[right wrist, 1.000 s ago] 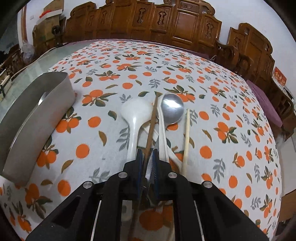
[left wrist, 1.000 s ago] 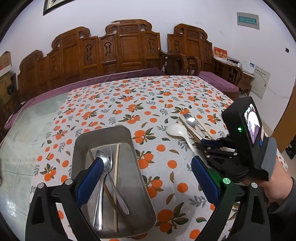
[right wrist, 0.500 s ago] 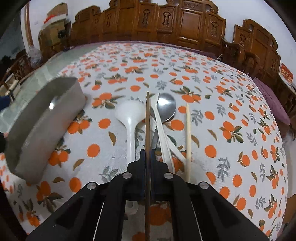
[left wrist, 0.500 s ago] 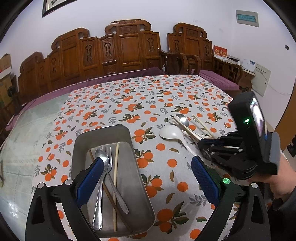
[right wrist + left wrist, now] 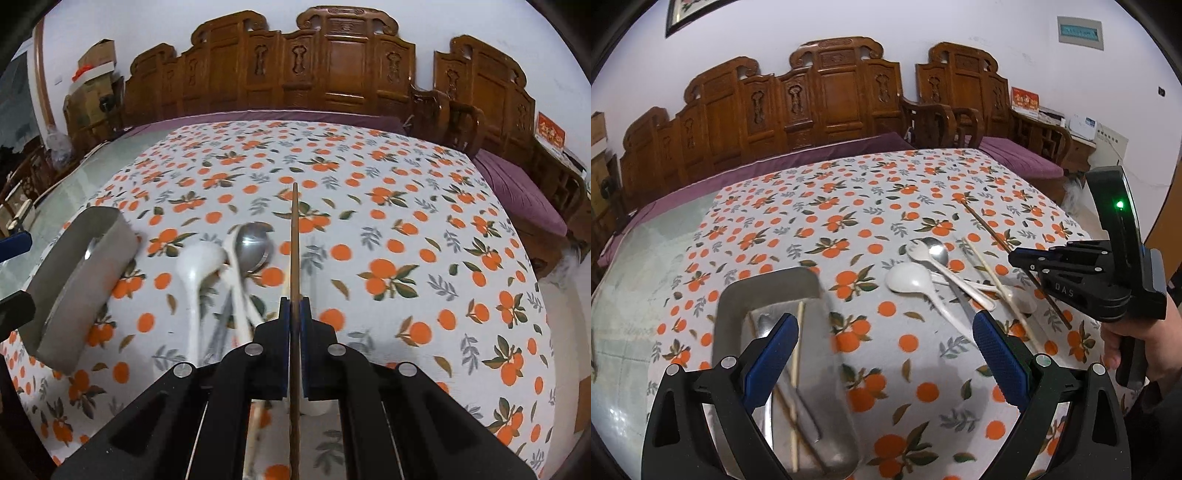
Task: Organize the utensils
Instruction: 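Lift the dark chopstick with the right tool while the left tool grasps the white plastic spoon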
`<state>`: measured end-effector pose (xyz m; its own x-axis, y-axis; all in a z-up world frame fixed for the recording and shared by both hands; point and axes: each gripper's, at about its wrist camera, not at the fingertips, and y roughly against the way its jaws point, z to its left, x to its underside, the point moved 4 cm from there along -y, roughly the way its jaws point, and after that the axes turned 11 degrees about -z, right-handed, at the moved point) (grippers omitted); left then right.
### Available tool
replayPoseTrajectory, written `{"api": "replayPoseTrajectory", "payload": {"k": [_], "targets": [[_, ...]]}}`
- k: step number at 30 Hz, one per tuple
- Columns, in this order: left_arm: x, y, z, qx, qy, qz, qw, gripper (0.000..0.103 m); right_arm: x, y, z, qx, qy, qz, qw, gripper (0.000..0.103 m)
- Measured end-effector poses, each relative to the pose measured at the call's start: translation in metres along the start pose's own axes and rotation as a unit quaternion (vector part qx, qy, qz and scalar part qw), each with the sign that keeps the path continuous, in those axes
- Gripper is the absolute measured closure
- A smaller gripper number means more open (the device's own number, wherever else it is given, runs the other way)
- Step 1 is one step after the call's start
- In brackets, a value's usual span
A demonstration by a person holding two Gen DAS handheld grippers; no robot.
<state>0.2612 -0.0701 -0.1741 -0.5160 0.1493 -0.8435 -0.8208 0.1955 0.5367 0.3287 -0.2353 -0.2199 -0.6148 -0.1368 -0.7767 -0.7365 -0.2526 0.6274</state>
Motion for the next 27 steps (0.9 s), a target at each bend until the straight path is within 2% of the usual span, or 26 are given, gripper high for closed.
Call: {"api": "replayPoseTrajectory", "payload": {"k": [5,11,17,24,27], "targets": [[-0.003,-0.028,-0.022,0.019,0.009,0.019,0.9996,0.020,0.002,-0.002,-0.017,-0.004,-0.018,0.003,1.000,0.097],[0.007,-0.072,-0.041,0.031,0.023,0.060,0.9974,0.034,0.003,0.001,-0.030,-0.016,-0.041,0.005,0.999,0.097],[0.017,-0.104,-0.039,0.023,0.042,0.090,0.9948,0.048,0.001,0.003,-0.026,-0.023,-0.039,0.003,0.999,0.097],[0.023,-0.133,-0.030,0.025,0.088,0.121,0.9885,0.074,0.000,0.000,-0.024,-0.029,-0.043,0.006,0.999,0.097],[0.025,-0.139,-0.028,0.029,0.098,0.124,0.9870,0.078,0.000,0.000,-0.024,-0.031,-0.044,0.006,0.999,0.097]]}}
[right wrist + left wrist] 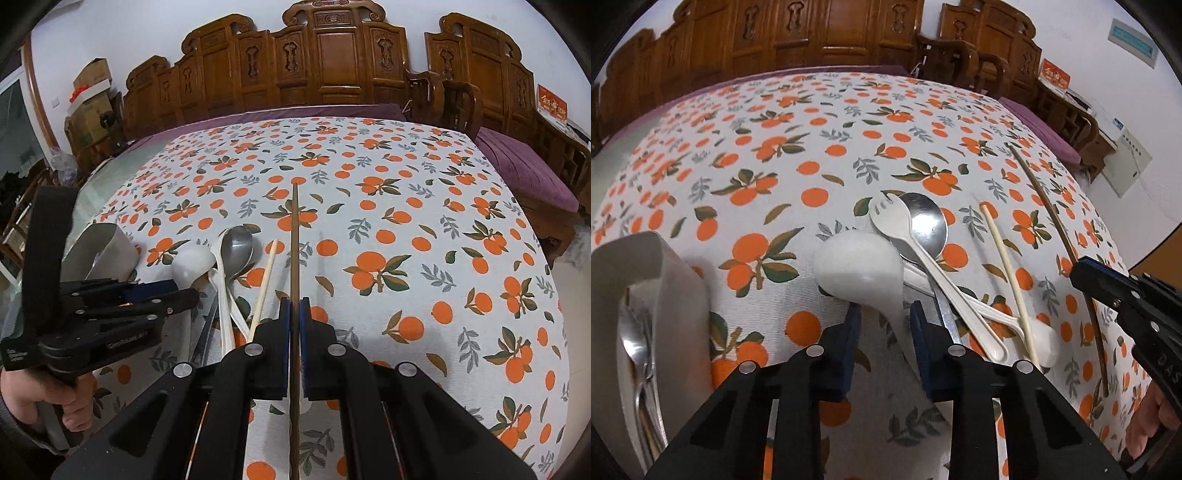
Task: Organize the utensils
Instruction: 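Lift the dark chopstick with the right tool while the left tool grasps the white plastic spoon, then carry the white plastic spoon into the tray and open the left tool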
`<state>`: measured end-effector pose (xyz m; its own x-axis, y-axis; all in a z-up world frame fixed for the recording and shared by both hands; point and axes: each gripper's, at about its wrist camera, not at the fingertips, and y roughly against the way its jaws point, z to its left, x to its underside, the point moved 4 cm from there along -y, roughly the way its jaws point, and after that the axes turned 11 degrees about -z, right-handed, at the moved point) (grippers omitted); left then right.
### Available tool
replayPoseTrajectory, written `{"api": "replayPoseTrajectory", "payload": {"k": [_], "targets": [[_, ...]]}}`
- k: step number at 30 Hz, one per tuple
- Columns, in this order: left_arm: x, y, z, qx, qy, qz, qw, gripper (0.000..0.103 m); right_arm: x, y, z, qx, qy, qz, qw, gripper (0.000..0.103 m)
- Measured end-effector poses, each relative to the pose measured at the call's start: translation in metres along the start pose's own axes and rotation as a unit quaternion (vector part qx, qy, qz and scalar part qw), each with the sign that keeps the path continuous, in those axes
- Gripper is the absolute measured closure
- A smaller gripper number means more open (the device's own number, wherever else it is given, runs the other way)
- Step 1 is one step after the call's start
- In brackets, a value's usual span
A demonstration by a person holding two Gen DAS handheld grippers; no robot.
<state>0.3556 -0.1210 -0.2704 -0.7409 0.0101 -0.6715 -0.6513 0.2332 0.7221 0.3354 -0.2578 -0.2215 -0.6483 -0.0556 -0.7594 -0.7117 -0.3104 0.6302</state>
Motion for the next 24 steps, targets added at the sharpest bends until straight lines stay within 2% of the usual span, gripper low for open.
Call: {"api": "replayPoseTrajectory", "payload": {"k": [2,5,7,17,24], "targets": [[-0.001,-0.002,0.000,-0.002,-0.003,-0.005,1.0000,0.082,0.000,0.000,0.000,-0.001,-0.001,0.000,1.000,0.097],[-0.001,-0.003,-0.001,0.003,-0.002,-0.004,1.0000,0.096,0.001,-0.002,0.001,-0.002,-0.001,0.002,1.000,0.097],[-0.002,0.000,-0.002,0.002,-0.007,-0.008,0.9999,0.099,0.002,-0.003,0.003,-0.004,0.001,0.004,1.000,0.097],[-0.006,0.037,-0.005,0.009,-0.037,-0.026,0.9989,0.100,-0.001,-0.002,0.020,-0.014,0.015,0.001,1.000,0.097],[-0.011,0.070,0.000,-0.001,-0.055,-0.042,0.9976,0.100,-0.002,0.007,0.044,-0.016,0.038,-0.010,0.999,0.097]]}}
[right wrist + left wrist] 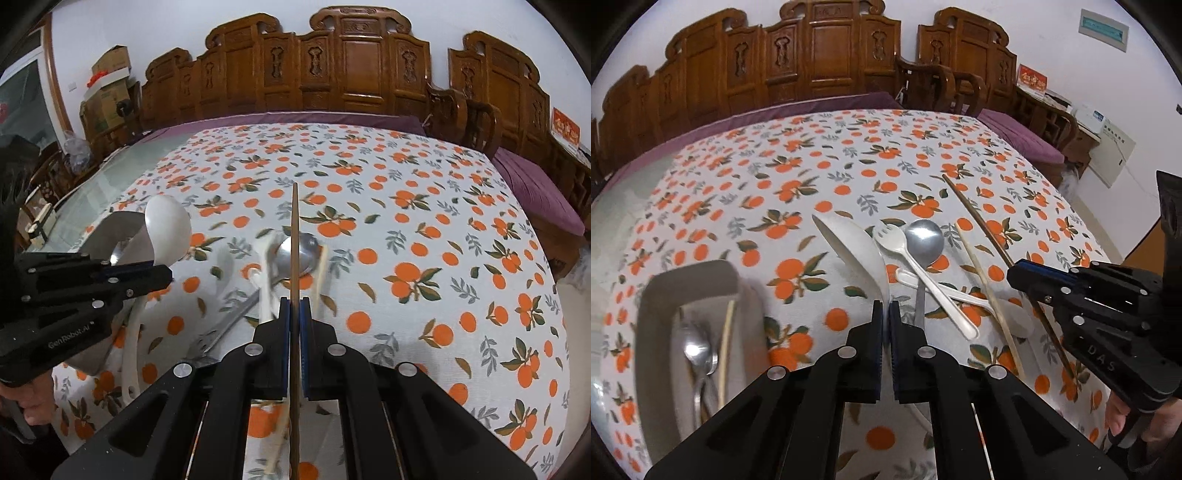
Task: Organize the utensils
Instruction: 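Carry the white plastic spoon into the tray and open the left tool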
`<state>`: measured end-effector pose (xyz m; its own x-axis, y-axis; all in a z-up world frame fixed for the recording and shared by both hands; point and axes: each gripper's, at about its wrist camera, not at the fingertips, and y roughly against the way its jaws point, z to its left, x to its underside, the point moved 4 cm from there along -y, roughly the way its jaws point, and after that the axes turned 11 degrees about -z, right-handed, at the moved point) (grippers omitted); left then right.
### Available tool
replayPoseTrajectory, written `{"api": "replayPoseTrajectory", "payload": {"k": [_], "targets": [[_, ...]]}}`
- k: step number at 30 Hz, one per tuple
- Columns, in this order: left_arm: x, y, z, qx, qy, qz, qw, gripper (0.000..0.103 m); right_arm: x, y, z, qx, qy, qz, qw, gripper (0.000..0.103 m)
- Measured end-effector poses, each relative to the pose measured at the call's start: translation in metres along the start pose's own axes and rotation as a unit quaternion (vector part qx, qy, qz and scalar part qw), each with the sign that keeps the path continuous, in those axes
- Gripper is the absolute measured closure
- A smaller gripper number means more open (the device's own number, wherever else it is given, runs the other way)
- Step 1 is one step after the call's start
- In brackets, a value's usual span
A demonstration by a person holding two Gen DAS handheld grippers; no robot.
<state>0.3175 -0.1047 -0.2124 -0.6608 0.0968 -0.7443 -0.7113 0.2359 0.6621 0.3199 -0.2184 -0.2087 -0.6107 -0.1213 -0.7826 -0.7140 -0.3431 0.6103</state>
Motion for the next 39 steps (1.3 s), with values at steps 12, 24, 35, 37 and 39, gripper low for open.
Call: {"api": "replayPoseTrajectory", "payload": {"k": [12,24,35,37,39], "targets": [[-0.002,0.048,0.038,-0.029,0.002,-0.013,0.9995,0.100,0.008,0.018,0.044,-0.032,0.023,-0.004,0.999,0.097],[0.003,0.073,0.083,-0.065,-0.014,-0.003,0.9978,0.100,-0.008,0.054,0.092,-0.085,0.049,-0.034,0.995,0.097],[0.034,0.045,0.121,-0.076,-0.029,0.045,0.9957,0.100,-0.004,0.055,0.109,-0.090,0.056,-0.033,0.994,0.097],[0.040,0.038,0.126,-0.074,-0.025,0.052,0.9956,0.100,-0.003,0.053,0.111,-0.088,0.057,-0.030,0.994,0.097],[0.045,0.033,0.129,-0.074,-0.021,0.053,0.9956,0.100,-0.003,0.051,0.111,-0.085,0.057,-0.028,0.994,0.097]]}}
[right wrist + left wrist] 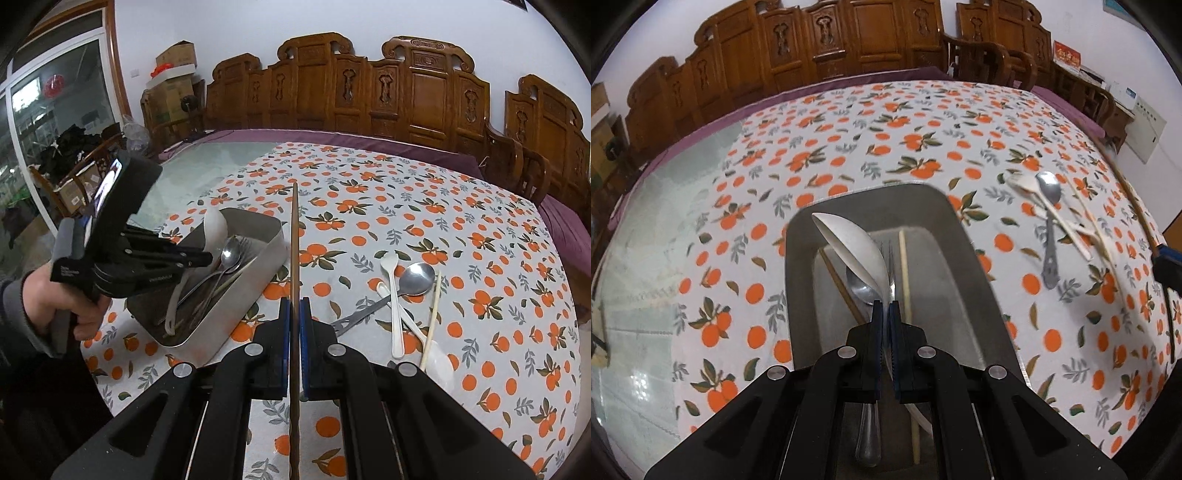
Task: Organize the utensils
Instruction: 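Carry the white plastic spoon into the tray and open the left tool, then lower the dark chopstick into the tray and open the right tool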
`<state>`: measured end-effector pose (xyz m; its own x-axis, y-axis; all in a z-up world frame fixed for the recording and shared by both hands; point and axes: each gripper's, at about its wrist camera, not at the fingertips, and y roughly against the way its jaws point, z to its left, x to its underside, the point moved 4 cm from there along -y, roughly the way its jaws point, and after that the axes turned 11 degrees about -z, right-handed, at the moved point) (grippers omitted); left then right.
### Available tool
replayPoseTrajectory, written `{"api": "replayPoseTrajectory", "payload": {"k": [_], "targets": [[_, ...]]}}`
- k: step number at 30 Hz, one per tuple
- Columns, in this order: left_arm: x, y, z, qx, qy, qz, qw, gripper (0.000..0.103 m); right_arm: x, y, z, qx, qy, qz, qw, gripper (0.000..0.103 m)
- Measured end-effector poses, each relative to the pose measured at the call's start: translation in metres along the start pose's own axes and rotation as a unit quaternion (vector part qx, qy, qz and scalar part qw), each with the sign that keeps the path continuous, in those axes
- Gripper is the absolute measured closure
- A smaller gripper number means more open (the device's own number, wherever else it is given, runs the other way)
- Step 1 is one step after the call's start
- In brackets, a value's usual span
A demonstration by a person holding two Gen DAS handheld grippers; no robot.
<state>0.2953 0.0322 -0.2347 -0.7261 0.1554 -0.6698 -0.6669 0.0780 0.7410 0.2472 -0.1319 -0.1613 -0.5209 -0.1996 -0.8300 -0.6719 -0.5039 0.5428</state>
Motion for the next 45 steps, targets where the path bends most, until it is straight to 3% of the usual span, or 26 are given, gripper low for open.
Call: {"api": "replayPoseTrajectory", "payload": {"k": [7,11,18,22,25,28,32,45], "targets": [[0.009,-0.005,0.001,0.008,0.009,-0.010,0.9999,0.098,-0.005,-0.010,0.004,0.000,-0.003,0.010,1.000,0.097],[0.007,0.003,0.003,0.014,0.019,-0.029,0.9993,0.081,-0.010,-0.013,0.011,0.002,0.003,0.010,1.000,0.097],[-0.008,0.038,0.017,0.002,0.024,-0.087,0.9959,0.061,-0.009,-0.025,0.031,-0.006,-0.015,0.018,1.000,0.097],[-0.012,0.045,0.031,-0.004,0.037,-0.096,0.9947,0.060,-0.012,-0.036,0.046,-0.015,-0.022,0.023,0.999,0.097],[-0.014,0.054,0.044,-0.004,0.055,-0.105,0.9930,0.039,-0.016,-0.046,0.057,-0.023,-0.026,0.026,0.999,0.097],[-0.016,0.063,0.053,-0.006,0.061,-0.115,0.9914,0.036,-0.021,-0.059,0.065,-0.029,-0.027,0.031,0.999,0.097],[-0.018,0.070,0.068,-0.017,0.066,-0.127,0.9896,0.023,-0.024,-0.074,0.069,-0.029,-0.039,0.036,0.998,0.097],[-0.025,0.083,0.100,-0.033,0.097,-0.146,0.9840,0.021,-0.027,-0.121,0.085,-0.021,-0.085,0.049,0.995,0.097]]}}
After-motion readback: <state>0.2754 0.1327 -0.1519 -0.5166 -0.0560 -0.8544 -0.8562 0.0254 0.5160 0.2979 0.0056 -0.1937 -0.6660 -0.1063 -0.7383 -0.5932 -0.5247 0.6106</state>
